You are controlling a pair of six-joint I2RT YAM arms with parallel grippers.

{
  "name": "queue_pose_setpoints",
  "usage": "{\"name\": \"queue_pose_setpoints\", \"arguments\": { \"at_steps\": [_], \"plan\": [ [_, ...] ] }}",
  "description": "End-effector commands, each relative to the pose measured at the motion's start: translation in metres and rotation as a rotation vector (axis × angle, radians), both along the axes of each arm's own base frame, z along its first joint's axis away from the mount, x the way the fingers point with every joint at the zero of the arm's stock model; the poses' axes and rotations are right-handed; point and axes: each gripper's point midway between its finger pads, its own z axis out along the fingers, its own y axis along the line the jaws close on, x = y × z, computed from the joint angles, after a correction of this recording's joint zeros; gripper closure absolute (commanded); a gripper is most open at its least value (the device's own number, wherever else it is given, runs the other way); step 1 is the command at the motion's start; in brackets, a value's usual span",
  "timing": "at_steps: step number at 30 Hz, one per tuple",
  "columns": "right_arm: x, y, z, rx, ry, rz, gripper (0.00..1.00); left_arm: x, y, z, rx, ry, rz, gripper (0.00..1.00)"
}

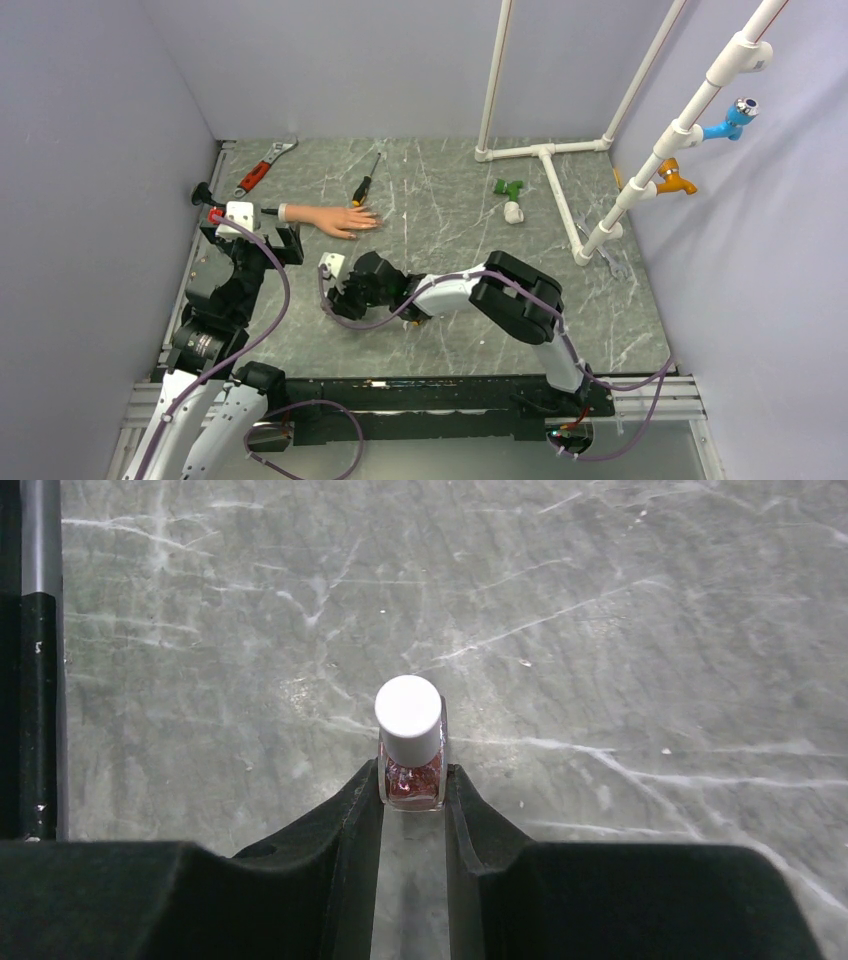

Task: Paint the nails
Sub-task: Place the nail polish bottle at the center of the board.

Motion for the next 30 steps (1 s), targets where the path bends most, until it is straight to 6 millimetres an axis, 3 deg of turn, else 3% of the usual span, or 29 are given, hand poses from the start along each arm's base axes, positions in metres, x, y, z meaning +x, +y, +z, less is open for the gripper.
{"name": "queue_pose_setpoints", "arguments": {
  "at_steps": [1, 13, 21, 30],
  "plan": [
    [-0.003, 0.026, 0.027, 0.115, -0.019, 0.038, 1.0, -0.002, 0.002, 0.02, -0.017, -0.057, 0.003, 0.01],
    [-0.018, 0.029, 0.003, 0.046, 0.029, 0.104, 0.91, -0.001, 0.0, 0.02, -0.015, -0.054, -0.008, 0.01],
    [-0.024, 0.027, -0.003, 0.018, 0.015, 0.126, 0.68, -0.003, -0.001, 0.021, -0.017, -0.062, -0.013, 0.01],
    [-0.022, 0.021, 0.012, 0.026, -0.038, 0.107, 0.43, -0.004, 0.0, 0.022, -0.019, -0.067, -0.012, 0.01]
  ]
}}
